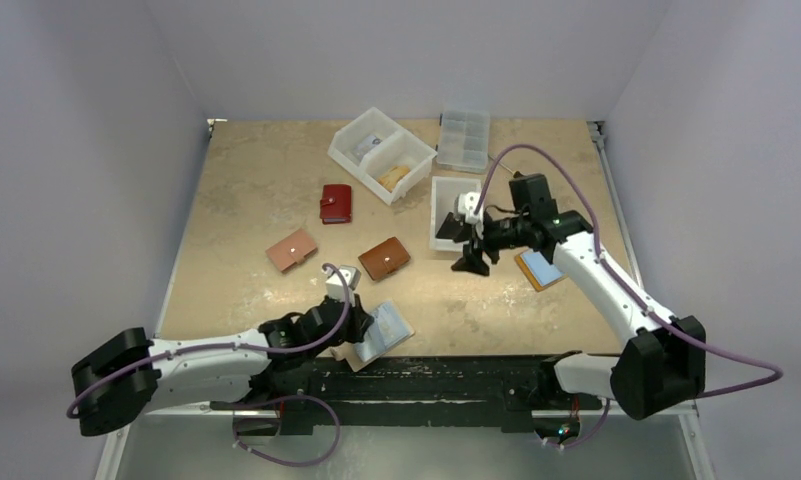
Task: Take the credit cards out of the card holder
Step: Remove the credit card from the card holder.
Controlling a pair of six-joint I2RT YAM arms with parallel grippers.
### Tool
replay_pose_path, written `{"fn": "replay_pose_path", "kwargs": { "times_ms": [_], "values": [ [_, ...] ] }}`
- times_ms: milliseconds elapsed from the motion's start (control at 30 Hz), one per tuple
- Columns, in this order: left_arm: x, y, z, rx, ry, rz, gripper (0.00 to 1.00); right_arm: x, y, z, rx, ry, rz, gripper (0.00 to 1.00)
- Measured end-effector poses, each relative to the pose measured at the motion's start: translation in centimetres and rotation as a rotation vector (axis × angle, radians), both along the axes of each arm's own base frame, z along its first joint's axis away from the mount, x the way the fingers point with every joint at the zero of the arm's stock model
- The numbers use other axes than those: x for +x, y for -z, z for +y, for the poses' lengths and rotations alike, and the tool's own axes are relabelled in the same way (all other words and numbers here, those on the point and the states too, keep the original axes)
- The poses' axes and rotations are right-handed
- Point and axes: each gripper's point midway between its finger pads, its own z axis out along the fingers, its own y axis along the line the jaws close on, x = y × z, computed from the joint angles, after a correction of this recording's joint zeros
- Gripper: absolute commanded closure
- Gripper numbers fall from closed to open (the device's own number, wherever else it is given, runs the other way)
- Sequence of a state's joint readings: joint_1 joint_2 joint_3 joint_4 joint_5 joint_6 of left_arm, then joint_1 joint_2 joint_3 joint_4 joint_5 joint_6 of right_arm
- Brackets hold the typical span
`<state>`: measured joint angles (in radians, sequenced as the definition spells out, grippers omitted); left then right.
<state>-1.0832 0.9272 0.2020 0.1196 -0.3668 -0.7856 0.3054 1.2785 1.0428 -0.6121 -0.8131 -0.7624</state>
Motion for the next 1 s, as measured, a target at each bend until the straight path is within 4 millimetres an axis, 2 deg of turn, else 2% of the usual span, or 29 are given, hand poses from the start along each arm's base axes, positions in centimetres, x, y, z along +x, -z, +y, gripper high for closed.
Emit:
{"fn": "replay_pose_path", "kwargs": {
  "times_ms": [133, 200, 300, 467, 600, 700, 900, 1000],
  "values": [
    [0.8, -0.2, -2.2, 0.021, 0.054, 0.008, 1.0, -4.8, 1.9, 1.6, 0.034, -0.203, -0.008, 0.24],
    [1.3, -0.5, -3.4, 0.026, 0.078, 0.01, 1.0, -6.2, 2.0, 1.9, 0.057, -0.267, -0.031, 0.25],
    [2.2, -1.2, -5.0, 0.01, 0.102, 0.001, 1.0, -7.1, 1.7, 2.1, 0.089, -0.326, -0.08, 0.25],
    [3.2, -2.7, -7.4, -0.036, 0.142, -0.014, 1.0, -7.6, 2.3, 2.2, 0.093, -0.364, -0.101, 0.25],
    [3.9, -3.3, -8.2, -0.041, 0.146, -0.021, 1.0, -8.2, 2.7, 2.7, 0.099, -0.401, -0.11, 0.27],
    [4.8, -2.9, -7.1, -0.03, 0.111, -0.008, 1.0, -9.2, 3.3, 3.4, 0.092, -0.445, -0.116, 0.29],
    [6.9, -0.2, -1.2, 0.059, -0.036, 0.06, 1.0, -11.4, 5.6, 5.1, 0.036, -0.56, -0.123, 0.31],
    [7.4, 0.8, 0.8, 0.11, -0.074, 0.089, 0.99, -12.4, 7.1, 5.7, -0.002, -0.611, -0.118, 0.32]
  ]
}}
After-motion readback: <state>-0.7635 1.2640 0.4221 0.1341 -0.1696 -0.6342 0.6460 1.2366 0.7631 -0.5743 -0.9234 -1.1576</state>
